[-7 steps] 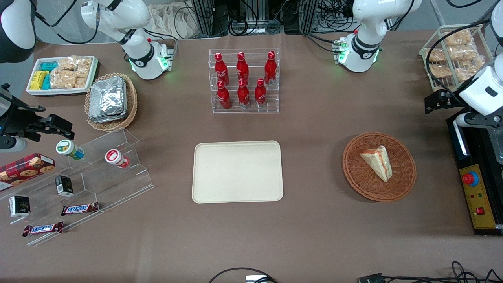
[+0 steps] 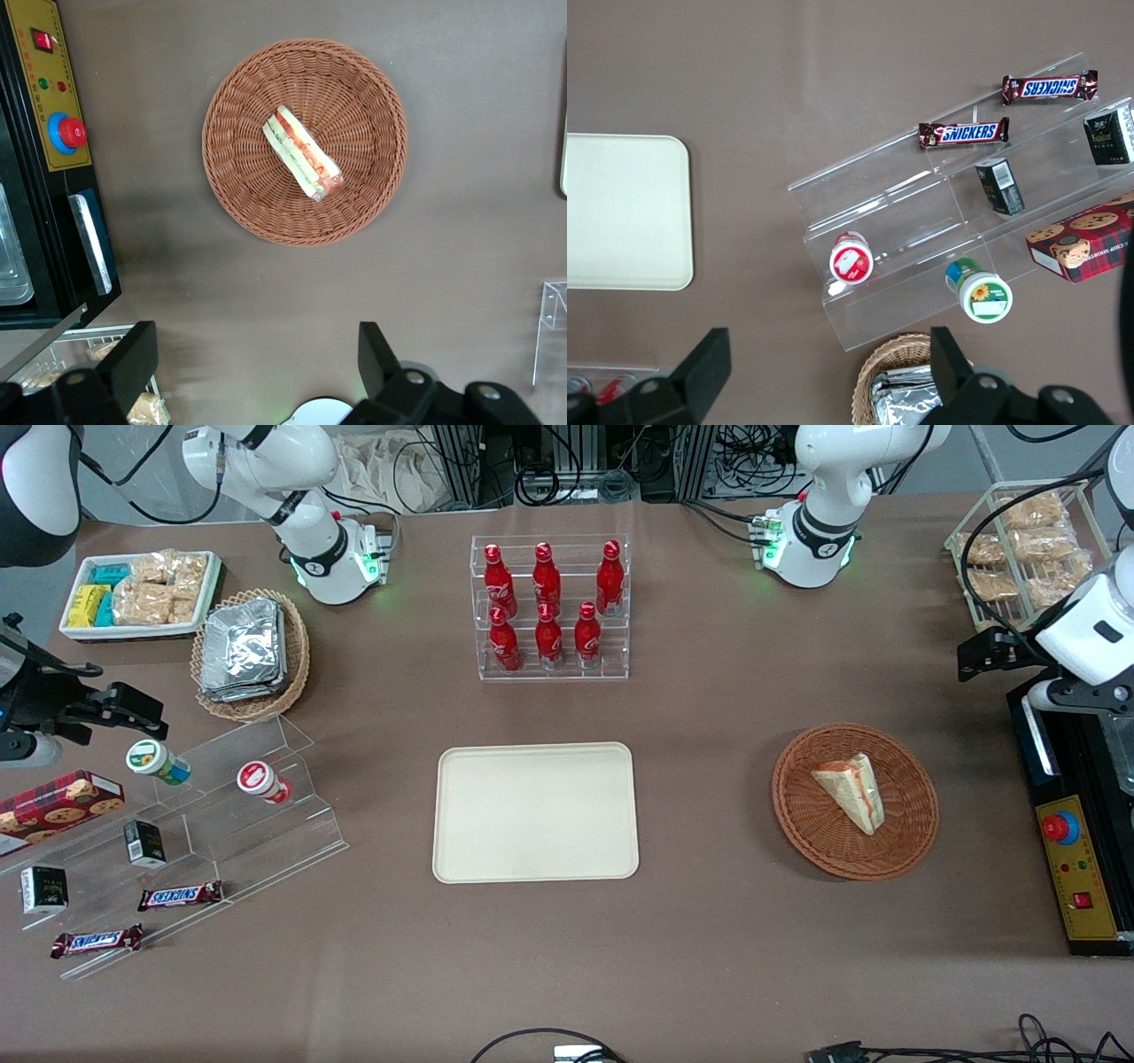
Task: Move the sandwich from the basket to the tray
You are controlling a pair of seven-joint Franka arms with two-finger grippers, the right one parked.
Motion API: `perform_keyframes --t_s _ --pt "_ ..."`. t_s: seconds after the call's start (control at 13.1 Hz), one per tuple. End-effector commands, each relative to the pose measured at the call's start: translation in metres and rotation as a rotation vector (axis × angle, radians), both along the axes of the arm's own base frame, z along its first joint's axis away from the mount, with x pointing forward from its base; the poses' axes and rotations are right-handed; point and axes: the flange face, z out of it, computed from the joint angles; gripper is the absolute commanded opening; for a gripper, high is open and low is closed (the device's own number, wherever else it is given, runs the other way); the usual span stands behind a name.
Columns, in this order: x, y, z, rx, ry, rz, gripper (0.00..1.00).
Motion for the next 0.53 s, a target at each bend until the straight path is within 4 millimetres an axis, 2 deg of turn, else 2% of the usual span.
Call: perform_keyframes --t_s 0.0,0.23,0.46 --pt "0.005 -0.003 -0.016 0.013 0.016 0.144 1.0" --pt "0.024 -0.014 -0.054 0.038 0.048 0.352 1.0" --pt "0.046 -0.012 -0.112 0.027 0.083 0.365 1.0"
